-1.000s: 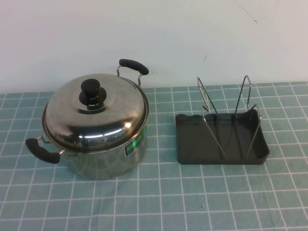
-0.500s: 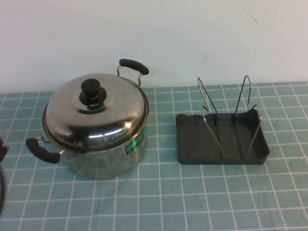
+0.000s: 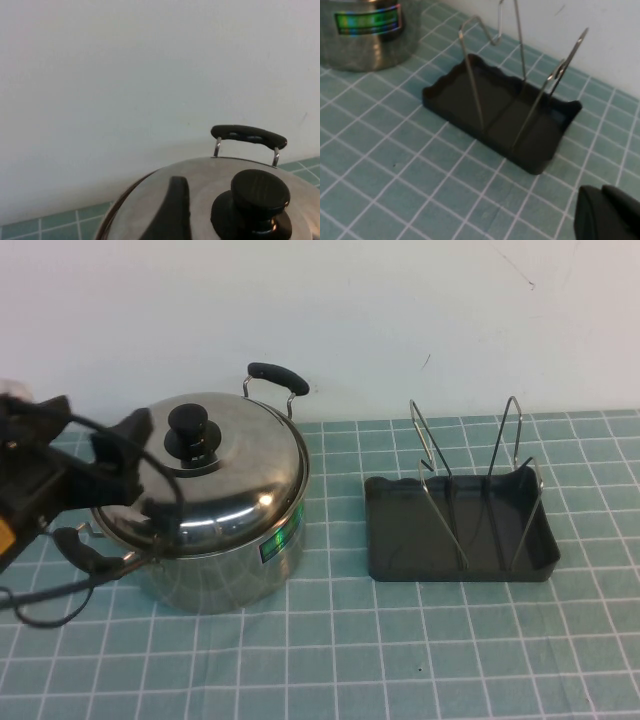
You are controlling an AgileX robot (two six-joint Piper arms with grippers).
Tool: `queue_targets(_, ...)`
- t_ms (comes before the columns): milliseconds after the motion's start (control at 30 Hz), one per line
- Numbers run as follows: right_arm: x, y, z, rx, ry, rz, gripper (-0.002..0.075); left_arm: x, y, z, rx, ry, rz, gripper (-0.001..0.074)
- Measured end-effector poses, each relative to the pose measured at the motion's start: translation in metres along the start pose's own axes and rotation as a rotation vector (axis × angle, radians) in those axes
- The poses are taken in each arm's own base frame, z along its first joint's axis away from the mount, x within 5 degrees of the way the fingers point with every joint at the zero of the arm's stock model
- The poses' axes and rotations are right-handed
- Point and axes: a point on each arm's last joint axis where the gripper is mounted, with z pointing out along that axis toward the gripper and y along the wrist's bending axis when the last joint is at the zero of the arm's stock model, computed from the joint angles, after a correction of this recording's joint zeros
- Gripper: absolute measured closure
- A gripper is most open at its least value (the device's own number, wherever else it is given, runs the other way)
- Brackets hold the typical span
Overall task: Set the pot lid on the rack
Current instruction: Open the pot
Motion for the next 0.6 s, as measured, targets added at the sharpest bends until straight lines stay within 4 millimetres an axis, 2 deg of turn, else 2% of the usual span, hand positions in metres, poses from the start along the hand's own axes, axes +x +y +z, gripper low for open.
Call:
queue_targets(167, 0.003, 0.005, 0.0, -0.06, 0.033, -0.003, 0.0727, 0.003, -0.002, 0.027, 0.072, 0.061, 0.018, 0.0087)
queue_targets(400, 0.001, 0.008, -0.001, -0.085, 0.011, 0.03, 0.0727, 0.01, -0.017, 0.062, 0.129, 0.13, 0.103, 0.0085)
queue_targets(500, 0.0, 0.008, -0.001, -0.088, 0.004, 0.038, 0.0727, 0.014, -0.021, 0.077, 0.122, 0.15, 0.089, 0.0085)
queue_targets(600, -0.001, 0.008, -0.001, -0.088, -0.001, 0.034, 0.0727, 0.023, -0.016, 0.089, 0.074, 0.189, 0.054, 0.0086)
